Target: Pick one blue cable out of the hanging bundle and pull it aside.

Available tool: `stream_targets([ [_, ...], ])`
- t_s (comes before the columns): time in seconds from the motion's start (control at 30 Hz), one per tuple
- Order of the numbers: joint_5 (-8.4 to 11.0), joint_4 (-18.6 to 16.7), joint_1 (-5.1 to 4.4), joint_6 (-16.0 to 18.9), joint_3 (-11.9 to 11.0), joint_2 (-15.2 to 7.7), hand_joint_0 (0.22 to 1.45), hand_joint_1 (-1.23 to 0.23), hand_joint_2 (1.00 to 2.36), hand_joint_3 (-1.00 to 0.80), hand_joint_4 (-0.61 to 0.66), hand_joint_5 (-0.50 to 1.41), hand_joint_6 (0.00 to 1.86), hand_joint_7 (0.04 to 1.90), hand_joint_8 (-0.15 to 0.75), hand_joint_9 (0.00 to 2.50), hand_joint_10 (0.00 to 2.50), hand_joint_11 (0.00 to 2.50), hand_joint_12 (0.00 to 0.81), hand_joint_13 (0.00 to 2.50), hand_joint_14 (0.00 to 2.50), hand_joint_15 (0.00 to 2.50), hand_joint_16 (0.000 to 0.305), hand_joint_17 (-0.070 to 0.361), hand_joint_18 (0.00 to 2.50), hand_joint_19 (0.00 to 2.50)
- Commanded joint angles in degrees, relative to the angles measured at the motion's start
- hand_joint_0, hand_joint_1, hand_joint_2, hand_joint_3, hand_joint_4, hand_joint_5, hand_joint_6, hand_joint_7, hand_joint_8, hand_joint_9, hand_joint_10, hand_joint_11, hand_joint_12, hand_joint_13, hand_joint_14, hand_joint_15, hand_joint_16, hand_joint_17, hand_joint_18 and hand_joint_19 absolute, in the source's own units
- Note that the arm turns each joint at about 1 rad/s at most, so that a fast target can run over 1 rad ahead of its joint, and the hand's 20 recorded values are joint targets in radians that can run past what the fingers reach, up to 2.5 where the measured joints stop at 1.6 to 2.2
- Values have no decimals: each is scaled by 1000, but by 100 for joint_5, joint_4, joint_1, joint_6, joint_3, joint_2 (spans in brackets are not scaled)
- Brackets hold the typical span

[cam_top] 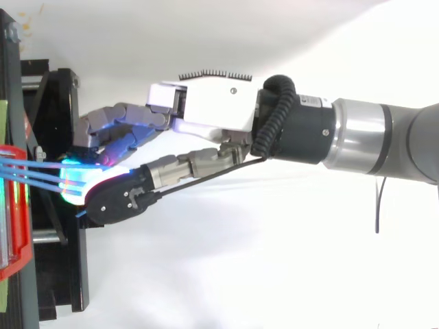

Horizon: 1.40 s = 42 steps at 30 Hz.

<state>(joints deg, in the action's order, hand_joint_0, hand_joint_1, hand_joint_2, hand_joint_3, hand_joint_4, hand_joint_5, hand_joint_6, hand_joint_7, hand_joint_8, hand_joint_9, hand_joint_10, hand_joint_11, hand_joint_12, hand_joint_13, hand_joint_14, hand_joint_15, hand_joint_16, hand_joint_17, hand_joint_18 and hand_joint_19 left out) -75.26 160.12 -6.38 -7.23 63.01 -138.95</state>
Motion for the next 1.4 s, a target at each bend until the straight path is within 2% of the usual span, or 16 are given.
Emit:
stream_targets([
  [0.0,-6,125,58,-33,-8,122,536,-500,1000,-491,268,-112,503,1133,329,656,7,219,371,393,7,198,56,126,396,474],
  [0.23,-6,221,93,-85,-17,184,547,-522,1002,-476,212,-88,518,1277,331,670,8,228,368,411,8,199,55,124,411,465],
  [0.33,3,230,93,-103,-35,228,566,-553,1006,-434,203,-102,616,1151,329,685,8,237,362,421,7,200,54,122,419,457],
  [0.4,3,230,93,-94,-43,228,587,-595,1011,-368,184,-126,741,1000,330,692,8,234,359,427,7,195,53,120,430,458],
  [0.47,3,292,102,-94,-96,237,588,-599,1015,-295,152,-138,771,1033,332,690,8,244,360,429,7,190,53,119,438,457],
  [0.57,12,432,111,-85,-193,228,581,-669,1017,-213,168,-176,873,903,334,685,11,278,361,433,8,205,53,120,445,463],
  [0.67,12,661,119,-77,-281,237,586,-723,1019,-156,134,-181,881,960,333,682,10,305,359,438,7,205,53,120,459,459],
  [0.83,-6,1056,119,-50,-369,237,641,-862,1018,-219,134,-209,921,872,326,658,11,340,361,445,8,206,53,119,487,439],
  [0.9,-6,1100,119,-50,-377,237,667,-900,1007,-406,162,-209,919,865,323,660,11,363,360,453,8,202,52,118,506,433],
  [0.97,-6,1100,128,-50,-377,237,654,-868,1000,-500,165,-201,918,860,323,694,12,368,358,476,8,206,52,116,523,443],
  [1.07,-6,1100,128,-33,-377,254,578,-792,1000,-500,169,-188,911,877,334,730,11,367,362,488,9,223,52,118,534,456],
  [1.1,3,1100,128,-33,-377,263,522,-663,1000,-500,182,-174,897,909,353,755,13,367,373,499,8,230,55,124,542,461],
  [1.17,12,1100,128,-41,-377,307,515,-548,1000,-500,173,-165,889,900,359,777,11,357,377,504,8,239,56,125,534,481],
  [1.2,12,1109,128,-59,-377,316,524,-444,1000,-500,159,-157,879,923,361,798,11,356,374,504,9,242,56,125,517,496],
  [1.3,12,1126,128,-59,-377,342,554,-373,1000,-500,143,-150,867,935,356,811,11,347,367,510,9,253,54,122,500,513],
  [1.37,21,1197,128,-59,-377,386,575,-401,1003,-453,145,-150,865,937,353,816,11,345,365,513,11,258,53,120,494,517],
])
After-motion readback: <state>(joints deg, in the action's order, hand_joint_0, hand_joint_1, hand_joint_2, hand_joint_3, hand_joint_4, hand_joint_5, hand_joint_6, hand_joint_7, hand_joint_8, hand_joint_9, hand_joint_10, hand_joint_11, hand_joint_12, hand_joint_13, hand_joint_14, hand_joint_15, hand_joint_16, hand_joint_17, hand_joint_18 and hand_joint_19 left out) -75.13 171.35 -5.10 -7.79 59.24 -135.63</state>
